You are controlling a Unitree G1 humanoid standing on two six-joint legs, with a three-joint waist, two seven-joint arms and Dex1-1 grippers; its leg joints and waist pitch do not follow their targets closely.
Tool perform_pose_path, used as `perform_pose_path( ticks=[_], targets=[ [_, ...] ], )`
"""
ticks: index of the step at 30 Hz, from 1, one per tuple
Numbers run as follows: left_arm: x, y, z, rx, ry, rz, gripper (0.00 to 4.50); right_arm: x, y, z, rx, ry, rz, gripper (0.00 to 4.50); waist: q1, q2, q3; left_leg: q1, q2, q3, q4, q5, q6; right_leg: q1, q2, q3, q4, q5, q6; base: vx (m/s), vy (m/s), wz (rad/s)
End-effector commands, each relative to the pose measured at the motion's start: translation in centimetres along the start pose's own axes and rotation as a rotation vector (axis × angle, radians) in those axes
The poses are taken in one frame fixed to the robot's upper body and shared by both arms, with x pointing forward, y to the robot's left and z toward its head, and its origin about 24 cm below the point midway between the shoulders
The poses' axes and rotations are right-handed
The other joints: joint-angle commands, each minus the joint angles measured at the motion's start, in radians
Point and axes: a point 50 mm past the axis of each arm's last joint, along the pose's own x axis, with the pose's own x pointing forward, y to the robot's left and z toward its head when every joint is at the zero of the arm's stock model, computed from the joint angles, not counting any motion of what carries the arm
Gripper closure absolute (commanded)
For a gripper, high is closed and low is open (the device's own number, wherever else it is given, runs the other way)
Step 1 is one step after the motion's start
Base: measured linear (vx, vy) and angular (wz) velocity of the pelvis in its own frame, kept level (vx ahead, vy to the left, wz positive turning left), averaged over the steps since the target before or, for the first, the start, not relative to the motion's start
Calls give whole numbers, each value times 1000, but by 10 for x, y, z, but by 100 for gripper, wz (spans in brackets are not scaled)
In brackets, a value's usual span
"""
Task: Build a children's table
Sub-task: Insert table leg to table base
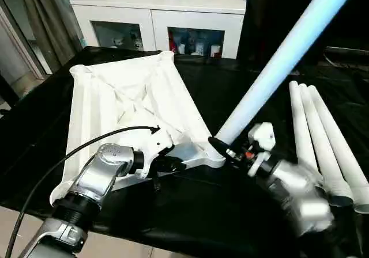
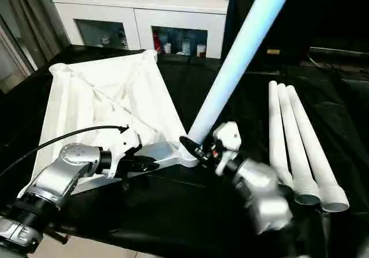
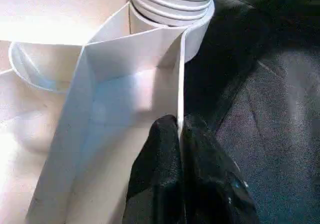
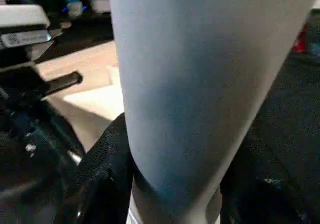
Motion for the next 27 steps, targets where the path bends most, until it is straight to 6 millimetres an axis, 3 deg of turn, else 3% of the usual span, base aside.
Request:
perform_pose_path(
  ticks=[1, 2, 7, 10, 17, 27],
  targets=[
    [-4, 4, -5, -5, 14, 18, 450, -8, 10, -32, 84, 179, 82, 261, -1, -23, -45, -2, 48, -12, -77, -128, 68, 34, -73, 36, -81, -162, -230, 0, 0, 0],
    [-4, 3, -5, -3, 19, 13, 450, -8, 9, -31, 71, 208, 122, 261, -2, -27, -46, -2, 48, -11, -77, -128, 69, 35, -73, 36, -82, -166, -230, 0, 0, 0],
    [-4, 3, -5, 2, 28, 2, 450, -7, 9, -31, 53, 271, 192, 261, -1, -24, -46, 0, 50, -12, -77, -125, 69, 33, -73, 35, -81, -166, -234, 0, 0, 0],
    [-4, 5, -4, 10, 32, 0, 450, -4, 5, -28, 27, 306, 222, 261, -1, -25, -48, 0, 49, -11, -76, -116, 69, 34, -71, 34, -77, -111, -248, 0, 0, 0],
    [-4, 5, -2, 15, 31, -2, 450, 5, -5, -14, -16, 294, 229, 261, -7, -27, -44, 4, 50, -13, -82, -193, 40, 33, -73, 36, -85, -207, -242, 0, 0, 0],
    [-4, 4, -3, 20, 38, -25, 450, 13, -4, -12, -32, 362, 339, 261, -7, -29, -45, 5, 52, -12, -81, -178, 47, 32, -73, 35, -82, -175, -255, 0, 0, 0]
  ],
)
